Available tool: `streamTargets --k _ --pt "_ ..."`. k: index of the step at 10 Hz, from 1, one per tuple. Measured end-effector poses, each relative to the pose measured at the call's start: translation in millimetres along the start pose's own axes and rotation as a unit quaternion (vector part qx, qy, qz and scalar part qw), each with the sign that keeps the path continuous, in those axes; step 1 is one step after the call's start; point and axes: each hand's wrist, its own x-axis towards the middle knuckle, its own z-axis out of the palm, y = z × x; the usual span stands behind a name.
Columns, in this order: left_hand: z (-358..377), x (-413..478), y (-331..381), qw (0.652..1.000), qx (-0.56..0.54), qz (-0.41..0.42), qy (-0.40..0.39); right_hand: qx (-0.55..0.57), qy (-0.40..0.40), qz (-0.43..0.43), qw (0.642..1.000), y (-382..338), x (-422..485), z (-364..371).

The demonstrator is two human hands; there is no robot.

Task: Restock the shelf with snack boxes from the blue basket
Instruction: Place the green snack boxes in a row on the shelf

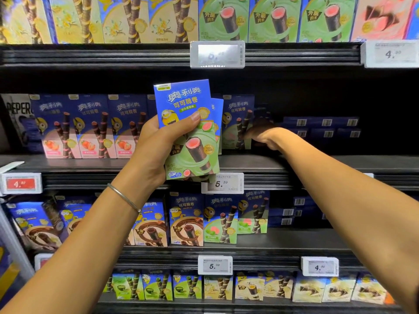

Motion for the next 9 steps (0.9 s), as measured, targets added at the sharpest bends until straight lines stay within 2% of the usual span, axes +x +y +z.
streamTargets --k 1,4,7,8,9 --pt "-0.7 0.0 -0.2 1.000 0.003 -0.001 0.001 -0.046 0.019 0.024 0.998 8.9 19.5 4.4" --pt "-1.0 2.1 -1.4 1.000 0.009 0.000 -0.001 -0.067 0.038 0.004 0.997 12.4 16.7 10.4" --pt "6.6 6.7 -6.8 1.000 0.009 -0.008 -0.008 -0.050 0.022 0.011 0.998 16.2 1.3 -2.1" --pt "10.6 7.5 -7.3 1.000 0.006 -0.006 -0.013 -0.034 0.077 -0.025 0.996 12.8 -12.6 -11.1" --pt "16.3 10.0 -9.0 1.000 -0.002 -0.008 -0.018 0.037 0.123 -0.061 0.990 3.3 -38.4 -19.6"
